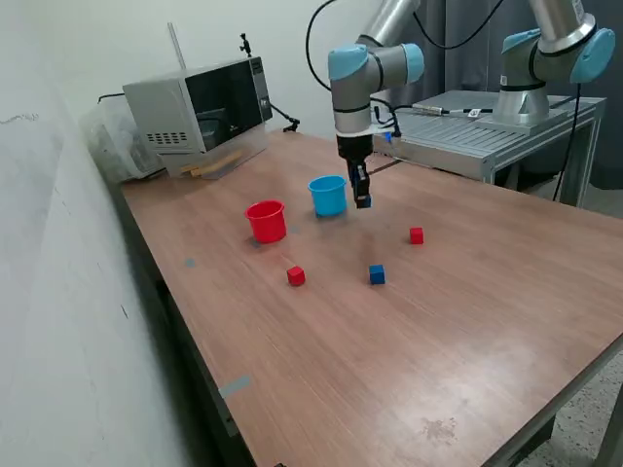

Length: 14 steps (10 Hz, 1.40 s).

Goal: Place red objects in the red bin, and blue objects in the blue bin.

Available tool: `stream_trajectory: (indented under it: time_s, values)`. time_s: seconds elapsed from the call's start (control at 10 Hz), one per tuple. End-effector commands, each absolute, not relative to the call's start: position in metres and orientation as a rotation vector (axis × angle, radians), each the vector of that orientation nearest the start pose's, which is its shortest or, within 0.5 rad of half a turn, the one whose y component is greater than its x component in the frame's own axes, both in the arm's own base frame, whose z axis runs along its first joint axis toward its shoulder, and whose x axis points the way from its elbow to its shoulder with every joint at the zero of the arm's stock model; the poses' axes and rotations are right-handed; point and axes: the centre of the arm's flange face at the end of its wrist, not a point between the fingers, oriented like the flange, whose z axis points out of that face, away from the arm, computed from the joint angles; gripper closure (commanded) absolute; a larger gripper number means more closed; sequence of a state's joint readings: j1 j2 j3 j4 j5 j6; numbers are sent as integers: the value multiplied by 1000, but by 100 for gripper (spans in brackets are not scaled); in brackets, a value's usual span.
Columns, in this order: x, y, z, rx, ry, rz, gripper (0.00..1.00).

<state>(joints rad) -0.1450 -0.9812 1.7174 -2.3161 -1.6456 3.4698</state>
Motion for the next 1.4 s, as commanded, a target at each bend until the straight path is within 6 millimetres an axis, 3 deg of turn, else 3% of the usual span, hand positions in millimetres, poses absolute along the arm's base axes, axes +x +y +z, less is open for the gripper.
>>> stream_trajectory:
  time_s: [0.0,0.1,0.4,0.8,1.2,1.3]
  values:
    - [-642,-5,226,-1684,2621,308,100]
    - [-641,18,247,-1639,2643,373,100]
    - [-638,52,248,-1600,2650,361,100]
    - [-630,53,224,-1589,2596,239,100]
    - [-649,69,215,-1565,2612,246,100]
    - [-652,76,217,-1553,2622,256,0]
